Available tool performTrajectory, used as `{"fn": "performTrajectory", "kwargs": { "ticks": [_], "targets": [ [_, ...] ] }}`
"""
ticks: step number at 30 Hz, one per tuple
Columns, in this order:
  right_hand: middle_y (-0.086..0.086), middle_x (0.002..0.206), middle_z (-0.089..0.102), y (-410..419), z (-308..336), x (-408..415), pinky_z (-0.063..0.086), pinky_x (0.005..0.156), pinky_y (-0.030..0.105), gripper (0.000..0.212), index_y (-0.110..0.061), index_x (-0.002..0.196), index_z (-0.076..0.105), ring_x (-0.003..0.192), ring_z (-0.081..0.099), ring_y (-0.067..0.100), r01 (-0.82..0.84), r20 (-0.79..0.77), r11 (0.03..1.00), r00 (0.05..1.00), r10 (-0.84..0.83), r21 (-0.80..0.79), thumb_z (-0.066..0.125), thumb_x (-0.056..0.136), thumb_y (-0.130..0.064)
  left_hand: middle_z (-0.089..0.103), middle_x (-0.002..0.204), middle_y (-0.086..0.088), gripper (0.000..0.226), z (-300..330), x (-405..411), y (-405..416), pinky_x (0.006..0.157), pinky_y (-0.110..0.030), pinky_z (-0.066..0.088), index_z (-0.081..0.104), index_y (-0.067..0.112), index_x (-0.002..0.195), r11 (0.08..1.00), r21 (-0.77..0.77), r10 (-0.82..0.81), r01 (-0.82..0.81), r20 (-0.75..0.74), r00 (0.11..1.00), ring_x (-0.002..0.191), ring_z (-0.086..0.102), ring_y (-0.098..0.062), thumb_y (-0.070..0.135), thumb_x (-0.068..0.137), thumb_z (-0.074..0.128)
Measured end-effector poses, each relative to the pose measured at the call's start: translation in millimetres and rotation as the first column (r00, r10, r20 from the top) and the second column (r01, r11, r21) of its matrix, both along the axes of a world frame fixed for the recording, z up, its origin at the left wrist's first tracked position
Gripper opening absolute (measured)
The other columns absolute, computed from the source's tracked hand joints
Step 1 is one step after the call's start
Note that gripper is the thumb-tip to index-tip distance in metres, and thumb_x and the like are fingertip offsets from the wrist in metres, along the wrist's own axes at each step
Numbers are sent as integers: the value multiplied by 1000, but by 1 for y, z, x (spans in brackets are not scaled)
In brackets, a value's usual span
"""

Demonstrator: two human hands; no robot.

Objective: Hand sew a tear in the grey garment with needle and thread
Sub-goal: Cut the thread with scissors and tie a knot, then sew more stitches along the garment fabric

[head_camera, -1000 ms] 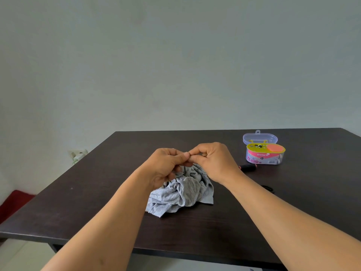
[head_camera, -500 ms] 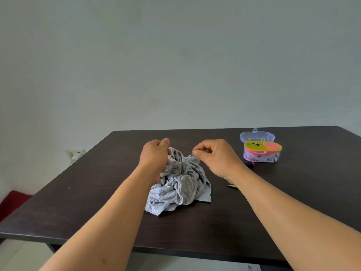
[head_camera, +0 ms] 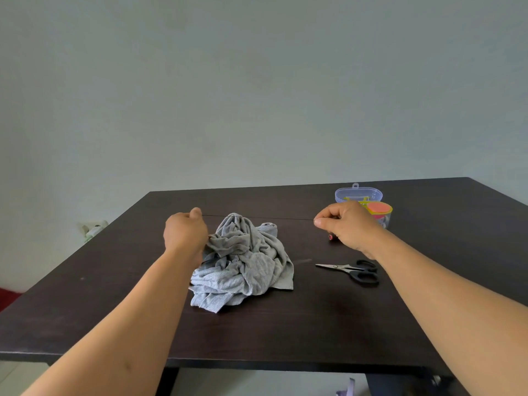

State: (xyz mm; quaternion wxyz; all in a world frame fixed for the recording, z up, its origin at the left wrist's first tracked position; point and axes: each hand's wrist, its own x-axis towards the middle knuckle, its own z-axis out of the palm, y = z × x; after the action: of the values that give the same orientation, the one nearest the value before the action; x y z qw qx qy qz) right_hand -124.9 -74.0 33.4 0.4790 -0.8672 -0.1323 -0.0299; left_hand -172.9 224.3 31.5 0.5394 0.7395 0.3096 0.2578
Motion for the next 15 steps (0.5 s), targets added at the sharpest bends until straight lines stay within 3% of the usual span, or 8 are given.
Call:
{"fn": "performTrajectory", "kwargs": {
  "ticks": [3,7,10,13,15],
  "targets": [
    [1,81,68,-17,-6,5,45,67,24,10,-21,82,72,76,58,12,65,-17,998,998,-66,-18,69,91,-21,68,82,-16,41,4,0,-2,72,-41,54,65,1,88,996,75,41,-44,38,998,71,60,-33,34,99,44],
    [-12,82,64,-39,-8,11,39,67,21,17,-21,75,72,83,53,10,135,-17,990,991,-135,-33,67,91,-19,71,86,-13,35,14,2,-16,84,-50,57,64,10,88,994,87,48,-58,112,992,85,69,-34,37,99,45],
    [-18,69,61,-51,-4,17,39,69,25,16,-14,77,75,85,51,15,139,-17,988,990,-141,-68,66,89,-18,70,82,-12,34,19,2,-38,78,-47,58,65,11,85,984,170,-60,43,93,994,80,68,-32,37,99,48],
    [-1,71,64,-56,10,18,43,71,28,17,-2,83,73,73,54,17,120,9,989,993,-119,-82,66,89,-17,72,78,-7,32,19,0,-73,61,-32,54,68,12,81,919,300,-271,256,7,963,65,64,-23,35,98,53],
    [6,81,68,-56,20,20,48,75,32,13,-7,82,75,75,58,19,107,32,992,994,-105,-70,68,88,-17,72,77,-2,28,15,-1,-100,51,-24,49,68,14,82,844,331,-422,422,-75,904,58,59,-16,33,98,56]
  ]
}}
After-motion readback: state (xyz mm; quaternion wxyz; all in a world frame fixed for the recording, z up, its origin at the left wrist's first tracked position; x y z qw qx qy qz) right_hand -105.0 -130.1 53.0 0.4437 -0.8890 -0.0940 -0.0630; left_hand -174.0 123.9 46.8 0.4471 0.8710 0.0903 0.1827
